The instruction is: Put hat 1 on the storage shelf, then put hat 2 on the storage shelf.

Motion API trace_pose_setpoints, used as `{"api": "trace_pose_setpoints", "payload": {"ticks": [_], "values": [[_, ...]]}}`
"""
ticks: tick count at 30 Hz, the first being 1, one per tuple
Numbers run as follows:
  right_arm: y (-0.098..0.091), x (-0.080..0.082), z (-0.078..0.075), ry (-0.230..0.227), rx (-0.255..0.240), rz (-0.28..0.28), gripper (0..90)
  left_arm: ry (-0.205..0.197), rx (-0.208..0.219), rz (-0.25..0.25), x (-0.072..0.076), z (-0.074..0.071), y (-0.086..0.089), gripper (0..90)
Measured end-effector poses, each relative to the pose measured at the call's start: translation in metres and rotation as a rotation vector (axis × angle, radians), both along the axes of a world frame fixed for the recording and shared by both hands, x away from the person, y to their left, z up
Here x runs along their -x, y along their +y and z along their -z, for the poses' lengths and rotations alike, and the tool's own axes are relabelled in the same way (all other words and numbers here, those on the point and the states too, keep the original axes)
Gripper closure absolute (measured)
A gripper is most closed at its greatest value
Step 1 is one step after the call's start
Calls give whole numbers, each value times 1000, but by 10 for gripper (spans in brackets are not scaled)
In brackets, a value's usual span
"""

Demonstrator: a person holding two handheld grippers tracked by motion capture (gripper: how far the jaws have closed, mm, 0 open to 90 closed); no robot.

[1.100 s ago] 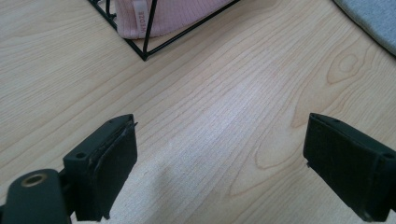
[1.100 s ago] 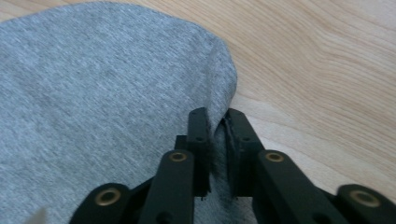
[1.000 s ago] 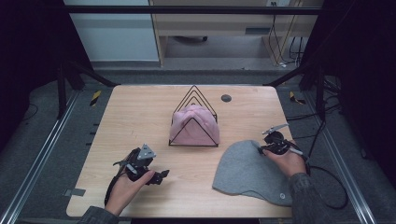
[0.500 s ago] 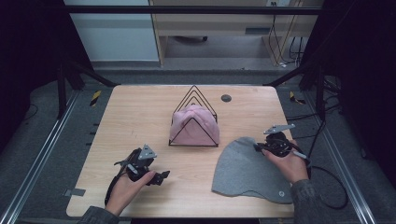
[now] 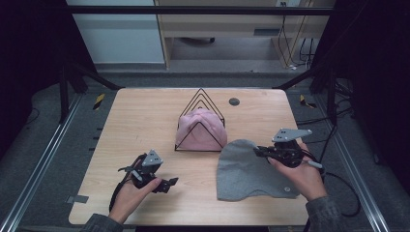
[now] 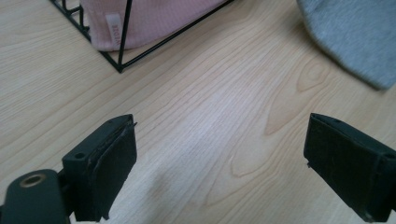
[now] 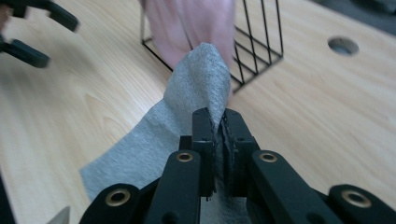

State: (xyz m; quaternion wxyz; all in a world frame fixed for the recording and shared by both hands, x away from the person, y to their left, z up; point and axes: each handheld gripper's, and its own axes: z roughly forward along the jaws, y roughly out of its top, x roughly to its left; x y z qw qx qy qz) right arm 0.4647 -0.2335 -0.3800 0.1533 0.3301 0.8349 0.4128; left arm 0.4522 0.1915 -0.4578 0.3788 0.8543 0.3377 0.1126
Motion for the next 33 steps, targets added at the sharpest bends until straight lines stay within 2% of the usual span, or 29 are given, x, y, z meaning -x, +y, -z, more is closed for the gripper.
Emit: {"api": "trace_pose_setpoints", "payload": {"ticks": [4,6,9,11,13,16,17,19,21,22,24,27,33], "values": [[13,8,-19,-47,-21,-45,853,4,15,23,0,-3,0,93],[20,11,-27,-60,-29,-70,853,16,54,33,0,-5,-1,93],[30,12,-37,-61,-47,-106,853,-8,52,50,-3,-17,-4,93],[39,12,-45,-68,-56,-128,854,-13,78,61,-5,-25,-4,97],[45,12,-52,-77,-71,-147,854,-12,104,89,-6,-32,-7,99],[57,12,-64,-94,-77,-172,854,-20,112,134,-5,-41,-15,98],[63,12,-69,-99,-75,-184,854,-9,136,148,-5,-44,-17,98],[70,13,-76,-112,-69,-197,854,-8,154,166,-5,-47,-21,98],[75,13,-83,-122,-74,-208,854,-27,144,176,-5,-53,-25,97],[79,15,-90,-134,-83,-217,854,-32,147,178,-6,-55,-26,97],[81,16,-93,-139,-84,-219,854,-41,154,179,-6,-60,-27,98],[86,17,-108,-163,-91,-228,854,-50,162,186,-4,-66,-30,97],[94,17,-124,-184,-87,-241,854,-62,163,189,-3,-71,-34,110]]}}
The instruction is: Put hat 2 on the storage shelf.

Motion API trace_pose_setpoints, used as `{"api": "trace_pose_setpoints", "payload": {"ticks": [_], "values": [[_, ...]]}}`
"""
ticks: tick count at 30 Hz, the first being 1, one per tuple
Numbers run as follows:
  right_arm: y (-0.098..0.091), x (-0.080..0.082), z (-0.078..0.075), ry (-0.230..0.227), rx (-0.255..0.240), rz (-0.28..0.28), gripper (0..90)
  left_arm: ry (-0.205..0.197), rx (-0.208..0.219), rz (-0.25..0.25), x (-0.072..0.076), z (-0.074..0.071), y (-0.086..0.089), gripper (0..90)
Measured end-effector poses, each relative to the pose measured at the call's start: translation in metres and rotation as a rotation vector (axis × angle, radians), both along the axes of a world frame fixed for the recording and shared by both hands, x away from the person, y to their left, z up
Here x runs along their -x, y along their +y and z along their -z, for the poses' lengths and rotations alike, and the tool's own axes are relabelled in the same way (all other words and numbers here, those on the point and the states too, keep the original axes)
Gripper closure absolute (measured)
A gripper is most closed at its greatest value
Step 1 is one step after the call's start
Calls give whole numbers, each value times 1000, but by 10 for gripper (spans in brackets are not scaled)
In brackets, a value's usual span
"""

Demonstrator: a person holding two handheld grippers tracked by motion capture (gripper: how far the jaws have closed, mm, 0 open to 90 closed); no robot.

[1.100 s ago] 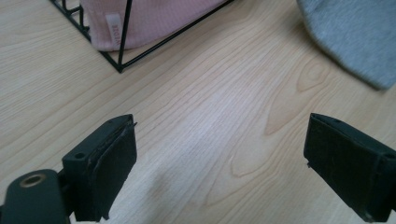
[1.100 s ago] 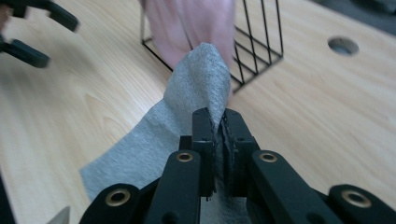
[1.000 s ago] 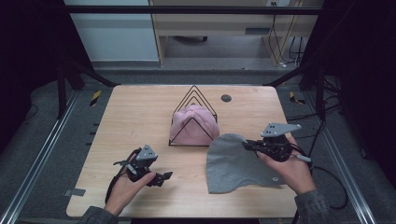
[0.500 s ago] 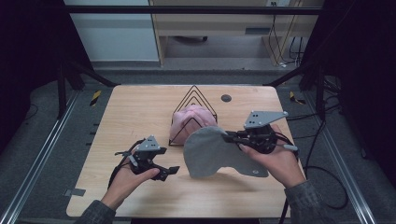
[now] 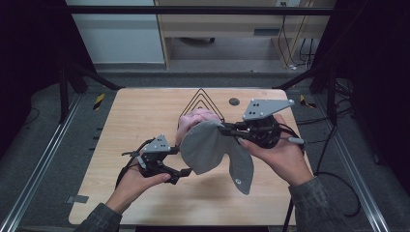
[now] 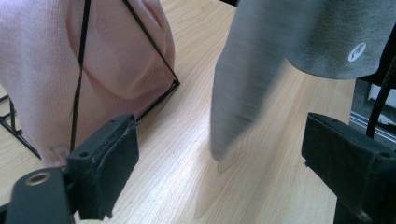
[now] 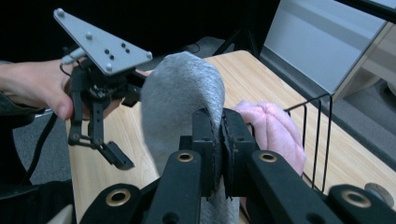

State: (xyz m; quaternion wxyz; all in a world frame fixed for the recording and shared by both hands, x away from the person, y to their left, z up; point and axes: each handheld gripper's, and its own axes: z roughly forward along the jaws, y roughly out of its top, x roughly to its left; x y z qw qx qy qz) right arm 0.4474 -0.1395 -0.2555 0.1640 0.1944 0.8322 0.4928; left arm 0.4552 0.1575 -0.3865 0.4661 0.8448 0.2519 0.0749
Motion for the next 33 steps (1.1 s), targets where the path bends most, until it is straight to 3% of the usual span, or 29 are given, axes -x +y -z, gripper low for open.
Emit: {"api": "trace_pose_setpoints", "payload": {"ticks": [13,16,17,18,19,20,23,27,33], "values": [[8,-5,-4,-8,-2,13,854,11,30,28,3,-1,-17,284],[8,-6,-3,-3,-6,17,854,14,32,31,1,-4,-19,455],[8,-6,-3,-2,-6,17,854,17,29,38,0,-4,-19,603],[8,-6,-3,-2,-6,17,854,13,23,46,0,-5,-20,603],[8,-6,-1,1,3,21,854,11,13,46,-1,-6,-21,745],[8,-6,-1,1,3,21,854,14,6,54,-2,-8,-21,745],[4,-8,2,9,5,30,854,11,-31,54,-3,-16,-21,855],[-4,-11,4,17,2,49,853,-1,-63,43,-5,-29,-19,864],[-17,-13,4,18,-9,78,853,-12,-75,33,-8,-49,-13,864]]}}
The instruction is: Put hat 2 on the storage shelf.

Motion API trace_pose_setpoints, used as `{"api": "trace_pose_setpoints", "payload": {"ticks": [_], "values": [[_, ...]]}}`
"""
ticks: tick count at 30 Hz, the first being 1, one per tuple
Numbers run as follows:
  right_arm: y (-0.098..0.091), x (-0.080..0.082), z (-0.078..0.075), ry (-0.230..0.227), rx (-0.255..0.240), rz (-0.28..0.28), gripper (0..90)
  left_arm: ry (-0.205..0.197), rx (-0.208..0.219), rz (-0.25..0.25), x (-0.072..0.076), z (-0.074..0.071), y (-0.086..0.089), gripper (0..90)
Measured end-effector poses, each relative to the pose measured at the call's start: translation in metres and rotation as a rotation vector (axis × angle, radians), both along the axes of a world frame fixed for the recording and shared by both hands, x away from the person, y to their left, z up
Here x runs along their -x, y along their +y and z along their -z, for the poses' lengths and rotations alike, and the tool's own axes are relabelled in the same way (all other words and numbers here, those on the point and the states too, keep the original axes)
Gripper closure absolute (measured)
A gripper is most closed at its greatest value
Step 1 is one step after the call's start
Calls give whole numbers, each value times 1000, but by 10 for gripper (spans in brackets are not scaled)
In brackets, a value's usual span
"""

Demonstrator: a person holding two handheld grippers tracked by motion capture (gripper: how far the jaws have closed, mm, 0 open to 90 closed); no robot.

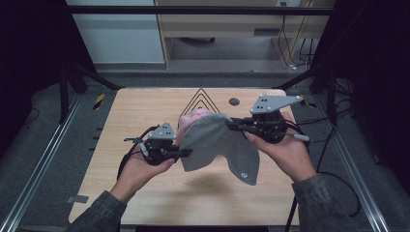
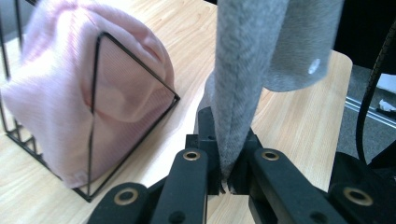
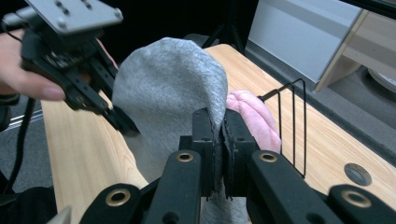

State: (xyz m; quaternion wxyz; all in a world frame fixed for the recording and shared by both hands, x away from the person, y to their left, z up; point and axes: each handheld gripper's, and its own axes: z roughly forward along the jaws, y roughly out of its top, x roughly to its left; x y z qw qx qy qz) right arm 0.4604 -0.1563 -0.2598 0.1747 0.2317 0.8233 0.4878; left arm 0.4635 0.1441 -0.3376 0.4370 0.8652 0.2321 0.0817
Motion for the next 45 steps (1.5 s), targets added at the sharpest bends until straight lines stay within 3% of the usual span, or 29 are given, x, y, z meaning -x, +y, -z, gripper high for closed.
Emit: {"api": "trace_pose_setpoints", "payload": {"ticks": [8,16,27,32,37,42,45], "values": [[-7,-6,-3,-2,-23,27,853,-34,-46,-2,-6,-23,-1,867],[-9,-7,-15,-19,-70,43,852,-32,-10,-5,-15,-49,6,867],[-9,-18,-40,-74,-93,67,852,-126,-5,-22,-26,-86,6,868],[-10,-32,-53,-78,-119,86,852,-145,28,-46,-35,-99,4,868],[-7,-47,-68,-113,-72,128,852,-141,56,-62,-46,-108,0,868],[-8,-63,-73,-118,-61,153,852,-148,53,-73,-56,-114,-7,869],[-8,-74,-75,-112,-68,168,853,-139,76,-85,-63,-117,-10,869]]}}
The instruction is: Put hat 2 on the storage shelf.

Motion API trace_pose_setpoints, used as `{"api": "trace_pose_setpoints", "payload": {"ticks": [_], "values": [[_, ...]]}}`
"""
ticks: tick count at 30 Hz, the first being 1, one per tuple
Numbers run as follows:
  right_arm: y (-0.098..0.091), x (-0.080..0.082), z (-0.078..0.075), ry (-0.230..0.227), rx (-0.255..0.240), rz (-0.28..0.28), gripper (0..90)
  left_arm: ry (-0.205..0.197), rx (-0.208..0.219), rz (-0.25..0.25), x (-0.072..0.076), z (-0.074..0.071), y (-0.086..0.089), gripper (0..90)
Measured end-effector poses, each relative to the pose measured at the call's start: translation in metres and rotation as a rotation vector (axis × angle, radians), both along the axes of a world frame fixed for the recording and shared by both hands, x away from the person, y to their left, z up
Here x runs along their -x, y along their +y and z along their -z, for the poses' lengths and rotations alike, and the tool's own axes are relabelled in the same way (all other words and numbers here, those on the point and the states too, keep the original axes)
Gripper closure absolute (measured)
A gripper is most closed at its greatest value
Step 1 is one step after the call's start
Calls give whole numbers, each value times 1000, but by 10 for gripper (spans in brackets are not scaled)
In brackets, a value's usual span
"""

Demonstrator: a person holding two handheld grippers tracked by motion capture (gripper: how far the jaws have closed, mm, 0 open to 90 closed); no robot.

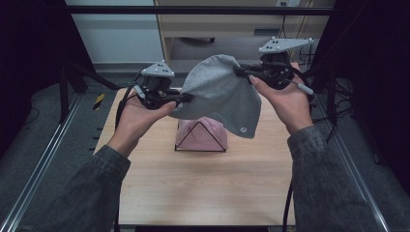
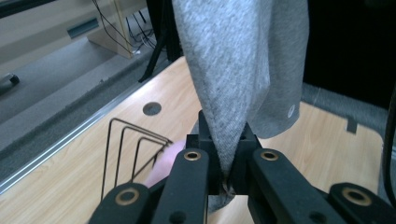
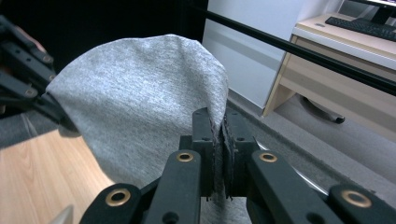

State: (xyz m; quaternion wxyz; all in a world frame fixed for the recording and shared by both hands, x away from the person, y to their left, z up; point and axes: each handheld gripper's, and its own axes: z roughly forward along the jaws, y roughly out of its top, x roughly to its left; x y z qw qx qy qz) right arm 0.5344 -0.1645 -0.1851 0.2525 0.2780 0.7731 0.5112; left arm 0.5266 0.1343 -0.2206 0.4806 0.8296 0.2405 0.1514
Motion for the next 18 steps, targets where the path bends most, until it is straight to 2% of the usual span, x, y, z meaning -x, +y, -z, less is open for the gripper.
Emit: {"api": "trace_pose_setpoints", "payload": {"ticks": [3,11,18], "values": [[0,-9,-2,-4,-9,11,853,-4,21,-15,-6,-3,-1,869],[1,-26,-9,-42,-38,40,853,-51,18,-56,-18,-14,-3,869],[4,-38,-5,-49,-38,55,853,-68,25,-85,-30,-11,-2,869]]}}
